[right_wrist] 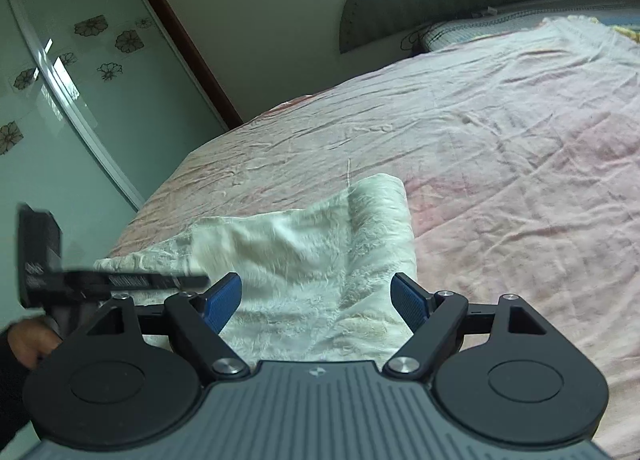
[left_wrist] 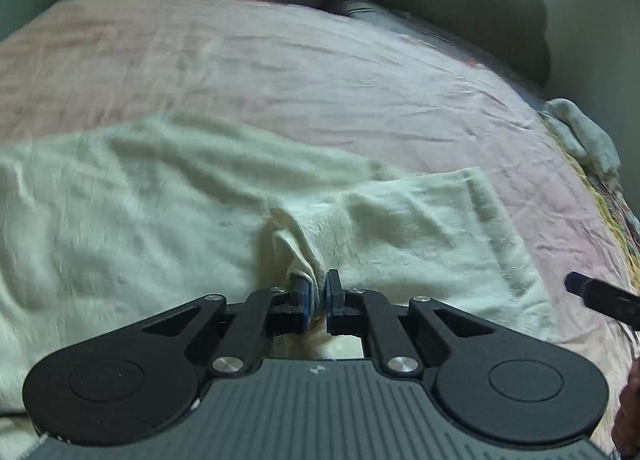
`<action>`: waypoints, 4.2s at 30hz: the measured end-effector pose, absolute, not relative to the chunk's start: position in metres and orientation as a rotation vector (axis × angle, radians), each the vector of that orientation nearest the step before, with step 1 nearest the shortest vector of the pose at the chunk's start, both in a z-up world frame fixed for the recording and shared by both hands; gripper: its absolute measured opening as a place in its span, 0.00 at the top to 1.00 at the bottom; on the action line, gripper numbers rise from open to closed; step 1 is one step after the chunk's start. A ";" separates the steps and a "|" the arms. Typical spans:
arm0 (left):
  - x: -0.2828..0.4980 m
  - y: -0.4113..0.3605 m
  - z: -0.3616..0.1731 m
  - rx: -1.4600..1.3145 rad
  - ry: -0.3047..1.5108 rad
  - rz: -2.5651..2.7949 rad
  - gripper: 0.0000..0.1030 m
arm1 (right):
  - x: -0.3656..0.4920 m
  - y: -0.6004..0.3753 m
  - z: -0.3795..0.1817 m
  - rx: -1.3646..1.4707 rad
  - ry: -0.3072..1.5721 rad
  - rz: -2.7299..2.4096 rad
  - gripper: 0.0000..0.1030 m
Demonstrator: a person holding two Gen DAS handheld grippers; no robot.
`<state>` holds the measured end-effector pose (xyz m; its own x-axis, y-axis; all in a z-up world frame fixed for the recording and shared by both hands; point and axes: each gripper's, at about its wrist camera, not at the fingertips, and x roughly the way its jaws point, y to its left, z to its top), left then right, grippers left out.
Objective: Fold towel
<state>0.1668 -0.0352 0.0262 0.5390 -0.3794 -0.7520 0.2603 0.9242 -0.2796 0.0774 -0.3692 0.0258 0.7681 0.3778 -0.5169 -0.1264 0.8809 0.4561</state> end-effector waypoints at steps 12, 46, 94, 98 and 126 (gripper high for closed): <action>0.167 -0.019 0.087 -0.412 0.730 -0.440 0.59 | 0.127 -0.391 0.027 0.816 0.629 0.450 0.20; 0.123 -0.091 0.010 0.019 0.768 -0.461 0.25 | 0.055 -0.426 -0.041 1.280 0.706 0.402 0.13; 0.190 -0.098 -0.003 0.055 0.756 -0.377 0.02 | 0.201 -0.410 -0.039 1.199 0.818 0.271 0.03; 0.184 -0.078 0.002 -0.003 0.779 -0.338 0.06 | 0.183 -0.395 -0.021 1.163 0.803 0.353 0.03; -0.017 0.304 0.062 -0.492 0.597 0.431 0.04 | 0.082 0.059 -0.015 -0.695 0.466 0.742 0.03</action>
<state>-0.0173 0.3042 0.0618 0.7465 0.2392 -0.6209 -0.5142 0.7996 -0.3102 0.0818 0.0585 -0.0148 0.6545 0.4513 -0.6066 -0.7425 0.5347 -0.4034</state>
